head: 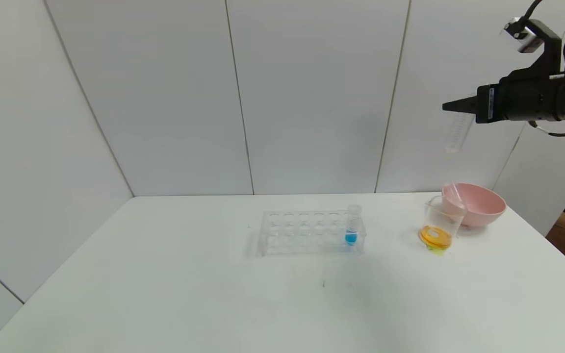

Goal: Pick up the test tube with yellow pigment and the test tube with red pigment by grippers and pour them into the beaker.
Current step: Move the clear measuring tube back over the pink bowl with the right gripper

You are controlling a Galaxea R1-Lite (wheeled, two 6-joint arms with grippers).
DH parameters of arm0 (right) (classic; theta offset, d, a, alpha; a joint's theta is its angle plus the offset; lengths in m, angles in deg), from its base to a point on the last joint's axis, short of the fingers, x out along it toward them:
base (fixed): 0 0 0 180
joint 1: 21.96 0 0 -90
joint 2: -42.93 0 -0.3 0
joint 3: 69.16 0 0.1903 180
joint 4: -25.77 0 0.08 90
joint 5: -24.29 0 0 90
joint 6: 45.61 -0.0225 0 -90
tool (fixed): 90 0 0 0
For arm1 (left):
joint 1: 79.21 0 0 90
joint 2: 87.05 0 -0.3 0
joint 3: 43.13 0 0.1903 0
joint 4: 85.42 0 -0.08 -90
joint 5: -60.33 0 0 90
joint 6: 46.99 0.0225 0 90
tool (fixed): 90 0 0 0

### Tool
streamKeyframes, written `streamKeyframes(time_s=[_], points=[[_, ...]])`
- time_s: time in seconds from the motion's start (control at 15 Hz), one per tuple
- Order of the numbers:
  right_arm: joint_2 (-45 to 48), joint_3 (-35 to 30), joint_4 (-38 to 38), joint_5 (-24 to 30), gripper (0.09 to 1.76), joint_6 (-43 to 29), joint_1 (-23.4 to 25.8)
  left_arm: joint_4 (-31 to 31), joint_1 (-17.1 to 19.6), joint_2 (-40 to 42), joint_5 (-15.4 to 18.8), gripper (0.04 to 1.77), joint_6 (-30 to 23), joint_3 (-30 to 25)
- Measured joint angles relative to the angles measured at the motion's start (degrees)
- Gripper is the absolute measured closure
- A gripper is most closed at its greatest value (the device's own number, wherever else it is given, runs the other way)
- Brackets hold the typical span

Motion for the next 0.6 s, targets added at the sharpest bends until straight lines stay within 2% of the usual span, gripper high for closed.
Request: streamKeyframes(time_s=[0.13,0.27,0.6], points=[[0.89,-5.46,-8.03,-7.67,1.29,-4.23,1.32,0.04,0.00,0.00,0.02,0.09,0.00,0.00],[0.78,-7.55,-9.79,-9.63,1.29,-5.33,4.28,0.04,0.00,0.00,0.00,0.09,0.00,0.00],[-3.80,-7.30,-15.73,-12.75,1.29,-5.63,13.32,0.04,0.00,0.00,0.00,0.09,0.00,0.00]])
